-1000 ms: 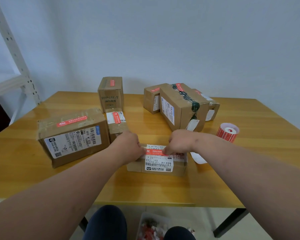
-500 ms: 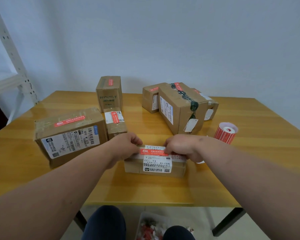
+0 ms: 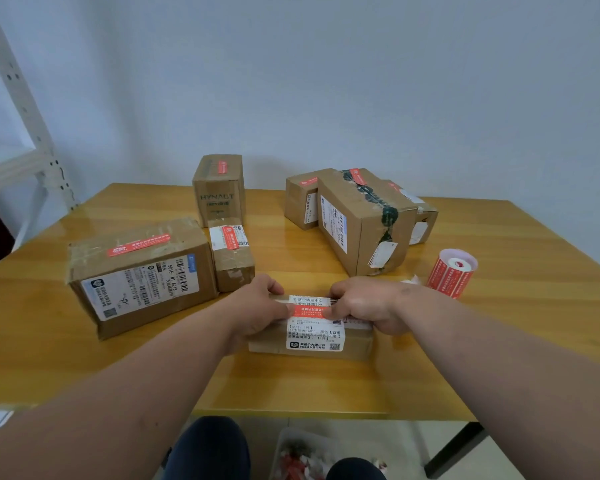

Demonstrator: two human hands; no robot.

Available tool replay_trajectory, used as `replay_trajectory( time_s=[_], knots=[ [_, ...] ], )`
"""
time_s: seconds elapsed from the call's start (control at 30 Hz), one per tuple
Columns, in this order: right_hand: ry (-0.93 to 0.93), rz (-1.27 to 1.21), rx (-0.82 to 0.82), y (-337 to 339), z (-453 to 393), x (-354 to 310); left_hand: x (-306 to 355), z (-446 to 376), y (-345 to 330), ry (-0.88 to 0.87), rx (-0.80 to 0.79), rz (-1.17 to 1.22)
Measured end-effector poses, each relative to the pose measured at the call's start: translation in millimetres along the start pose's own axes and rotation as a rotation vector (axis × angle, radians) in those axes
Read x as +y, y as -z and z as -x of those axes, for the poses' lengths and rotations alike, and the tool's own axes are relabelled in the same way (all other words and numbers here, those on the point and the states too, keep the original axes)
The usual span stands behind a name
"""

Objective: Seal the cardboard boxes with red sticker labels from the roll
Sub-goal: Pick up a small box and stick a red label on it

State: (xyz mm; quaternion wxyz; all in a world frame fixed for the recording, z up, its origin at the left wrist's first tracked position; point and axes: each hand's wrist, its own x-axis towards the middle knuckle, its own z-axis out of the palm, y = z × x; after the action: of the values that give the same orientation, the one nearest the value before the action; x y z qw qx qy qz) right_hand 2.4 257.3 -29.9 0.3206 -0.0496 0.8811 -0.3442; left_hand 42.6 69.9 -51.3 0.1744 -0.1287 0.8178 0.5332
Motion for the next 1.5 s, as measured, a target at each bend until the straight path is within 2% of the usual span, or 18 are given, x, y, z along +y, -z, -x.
replay_trajectory(
  time_s=[0.1, 0.23, 0.3, 0.4, 0.63, 0.77, 0.93, 1.07, 1.23, 1.37, 1.5],
  knots=[
    [0.052, -0.094, -0.054, 4, 2, 9, -1, 2, 2, 0.015, -0.019, 0.110],
    [0.022, -0.316, -0.047, 3, 2, 11, 0, 3, 0, 0.029, 0.001, 0.194],
    [0.000, -0.262, -0.001, -3, 3, 4, -1, 1, -2, 0.017, 0.023, 0.172],
    [0.008, 0.017, 0.117, -9, -2, -2, -3, -1, -5, -0.003, 0.078, 0.114],
    [-0.028, -0.259, 0.067, -3, -5, 9, -5, 0, -4, -0.004, 0.051, 0.153],
    [0.018, -0.152, 0.038, -6, -4, 8, -6, 1, -2, -0.009, 0.040, 0.092],
    [0.046, -0.293, -0.031, -1, 3, 11, -4, 3, 2, 0.023, -0.016, 0.176],
    [0.052, -0.130, 0.028, -6, 0, 9, -5, 3, 0, 0.007, 0.004, 0.143],
    [0.037, -0.224, 0.036, -4, -2, 13, -6, 5, -2, 0.009, 0.029, 0.150],
    [0.049, -0.079, 0.060, -7, -2, 10, -7, 7, -3, 0.012, 0.036, 0.137],
    [0.050, -0.115, 0.030, -5, -2, 12, -8, 9, -2, 0.010, 0.024, 0.155]
  ],
)
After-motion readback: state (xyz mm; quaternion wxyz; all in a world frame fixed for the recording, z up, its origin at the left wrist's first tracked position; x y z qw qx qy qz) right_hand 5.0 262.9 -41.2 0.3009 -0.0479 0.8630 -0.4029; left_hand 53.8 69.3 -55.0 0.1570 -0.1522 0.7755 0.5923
